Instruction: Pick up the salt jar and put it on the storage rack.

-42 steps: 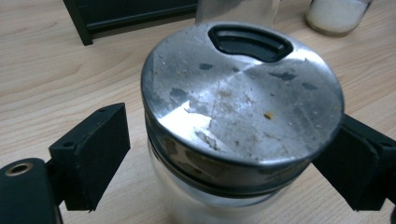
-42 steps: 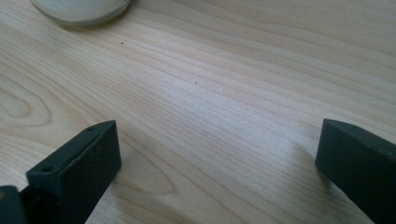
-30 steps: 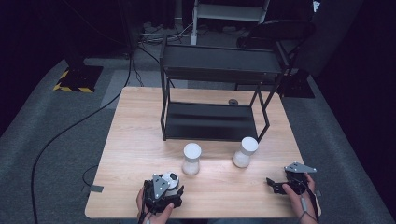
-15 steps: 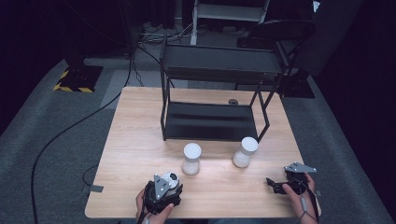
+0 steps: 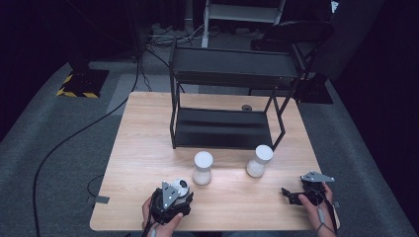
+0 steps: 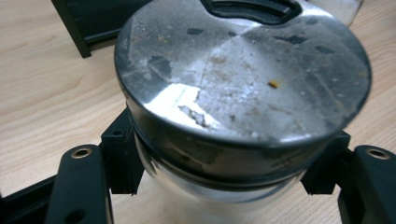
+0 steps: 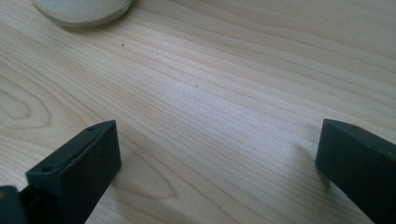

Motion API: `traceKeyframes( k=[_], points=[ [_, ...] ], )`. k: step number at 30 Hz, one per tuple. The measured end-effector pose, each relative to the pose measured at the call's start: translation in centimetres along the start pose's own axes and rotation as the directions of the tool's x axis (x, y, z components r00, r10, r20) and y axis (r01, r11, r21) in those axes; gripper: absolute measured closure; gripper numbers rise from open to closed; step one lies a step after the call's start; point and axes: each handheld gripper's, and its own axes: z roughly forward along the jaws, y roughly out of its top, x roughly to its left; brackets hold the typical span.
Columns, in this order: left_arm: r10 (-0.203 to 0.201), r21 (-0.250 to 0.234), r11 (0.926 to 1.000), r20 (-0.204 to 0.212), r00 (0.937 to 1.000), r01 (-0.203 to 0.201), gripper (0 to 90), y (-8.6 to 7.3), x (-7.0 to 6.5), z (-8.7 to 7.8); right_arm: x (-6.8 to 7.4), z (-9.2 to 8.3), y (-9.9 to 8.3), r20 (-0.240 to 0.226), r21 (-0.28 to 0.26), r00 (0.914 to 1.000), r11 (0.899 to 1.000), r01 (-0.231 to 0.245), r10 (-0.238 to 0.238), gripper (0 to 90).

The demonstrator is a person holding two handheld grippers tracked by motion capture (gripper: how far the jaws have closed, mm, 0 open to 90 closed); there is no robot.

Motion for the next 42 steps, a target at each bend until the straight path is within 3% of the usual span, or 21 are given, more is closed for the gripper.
traceKeyframes(
  k=[20, 42],
  points=[
    [0.028, -0.009, 0.9996, 0.014, 0.9995, -0.028, 30.5, 2.8, 1.4, -0.2, 0.0, 0.0, 0.0, 0.000, -0.001, 1.0000, 1.000, -0.001, 0.001, 0.0],
    [0.024, -0.037, 0.9990, 0.029, 0.9993, -0.023, 30.5, 5.4, 3.0, 0.0, 0.0, 0.0, 0.0, 0.000, -0.001, 1.0000, 1.000, -0.001, 0.001, 0.0]
  ],
)
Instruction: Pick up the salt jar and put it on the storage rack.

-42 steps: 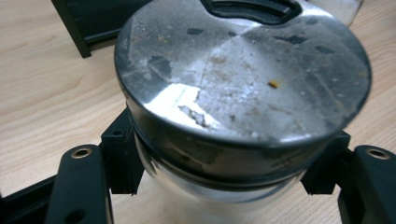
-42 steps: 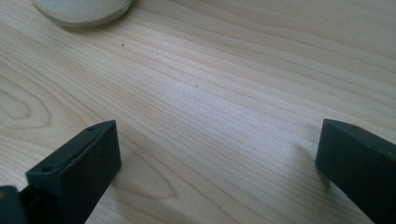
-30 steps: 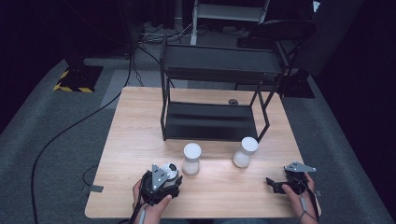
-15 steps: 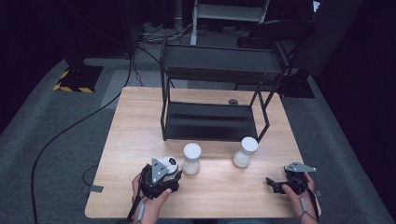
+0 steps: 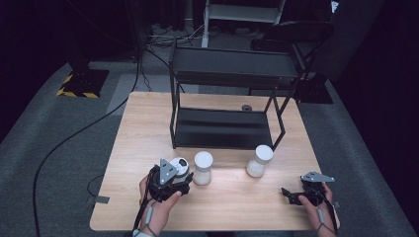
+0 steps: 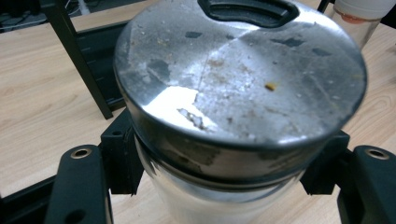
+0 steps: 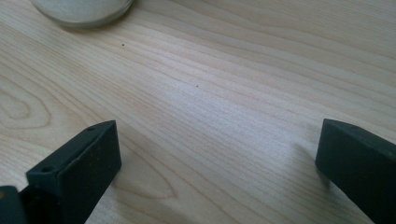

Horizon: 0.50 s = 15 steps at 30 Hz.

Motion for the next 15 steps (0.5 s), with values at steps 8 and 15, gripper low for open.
traceKeyframes(
  k=[8, 15],
  points=[
    [0.015, -0.012, 0.9998, 0.000, 0.9999, -0.015, 30.5, 1.1, 0.5, 0.4, 0.0, 0.0, 0.0, 0.000, 0.000, 1.0000, 1.000, 0.001, -0.001, 0.0],
    [0.008, -0.016, 0.9998, 0.010, 0.9999, -0.008, 30.5, 2.1, 0.9, 0.9, 0.0, 0.0, 0.0, 0.000, 0.000, 1.0000, 1.000, 0.000, 0.000, 0.0]
  ],
)
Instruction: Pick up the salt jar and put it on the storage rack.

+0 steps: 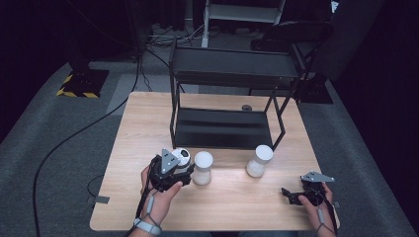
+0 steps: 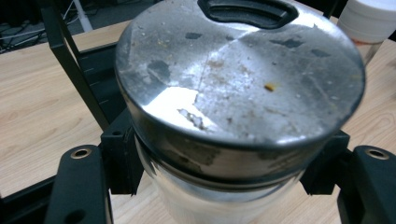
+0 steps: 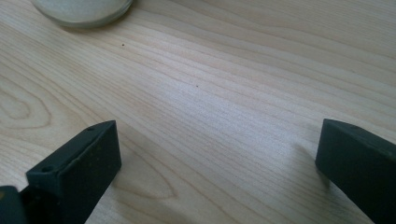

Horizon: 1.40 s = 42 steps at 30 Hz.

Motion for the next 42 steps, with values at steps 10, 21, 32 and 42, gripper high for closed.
traceKeyframes(
  k=[10, 21, 32, 42],
  points=[
    [0.001, 0.008, 1.0000, -0.001, 1.0000, -0.001, 30.5, 1.5, 0.5, 0.7, 0.0, 0.0, 0.0, 0.000, 0.000, 1.0000, 1.000, 0.000, 0.000, 0.0],
    [0.020, 0.004, 0.9998, -0.014, 0.9997, -0.020, 30.5, 3.2, 1.1, 1.8, 0.0, 0.0, 0.0, 0.000, 0.000, 1.0000, 1.000, 0.000, 0.000, 0.0],
    [0.049, -0.003, 0.9988, -0.006, 0.9988, -0.049, 30.5, 4.7, 1.2, 3.0, 0.0, 0.0, 0.0, -0.005, 0.000, 1.0000, 1.000, 0.006, -0.006, 0.0],
    [0.050, -0.010, 0.9987, 0.014, 0.9987, -0.050, 30.5, 5.9, 1.8, 4.2, 0.0, 0.0, 0.0, -0.008, 0.000, 0.9999, 1.000, 0.008, -0.008, 0.0]
  ],
)
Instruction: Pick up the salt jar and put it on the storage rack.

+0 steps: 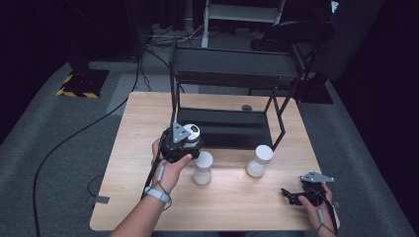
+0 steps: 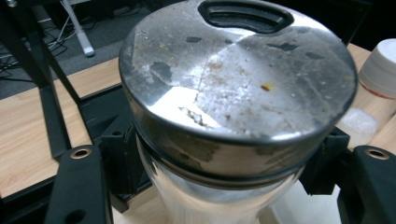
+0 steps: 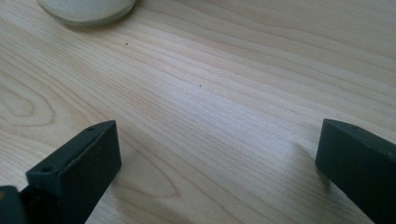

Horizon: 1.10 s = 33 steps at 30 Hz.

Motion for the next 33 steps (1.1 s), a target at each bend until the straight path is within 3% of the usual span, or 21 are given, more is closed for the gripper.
traceKeyframes(
  k=[14, 22, 28, 30, 33],
  points=[
    [0.000, -0.026, 0.9997, 0.004, 1.0000, 0.000, 30.5, 0.5, 0.2, 1.4, 0.0, 0.0, 0.0, -0.001, -0.001, 1.0000, 1.000, 0.002, -0.002, 0.0],
    [0.001, -0.009, 1.0000, 0.012, 0.9999, -0.001, 30.5, 0.9, 0.6, 2.6, 0.0, 0.0, 0.0, -0.001, -0.001, 1.0000, 1.000, 0.002, -0.002, 0.0],
    [-0.001, -0.003, 1.0000, -0.008, 1.0000, 0.001, 30.5, 1.5, 1.0, 3.5, 0.0, 0.0, 0.0, -0.001, -0.001, 1.0000, 1.000, 0.001, -0.001, 0.0],
    [0.018, 0.003, 0.9998, -0.028, 0.9995, -0.017, 30.5, 1.8, 0.8, 3.8, 0.0, 0.0, 0.0, -0.001, -0.001, 1.0000, 1.000, 0.001, -0.001, 0.0],
    [0.003, -0.006, 1.0000, -0.015, 0.9999, -0.003, 30.5, 1.8, 1.1, 4.3, 0.0, 0.0, 0.0, -0.001, 0.000, 1.0000, 1.000, 0.001, -0.001, 0.0]
  ],
)
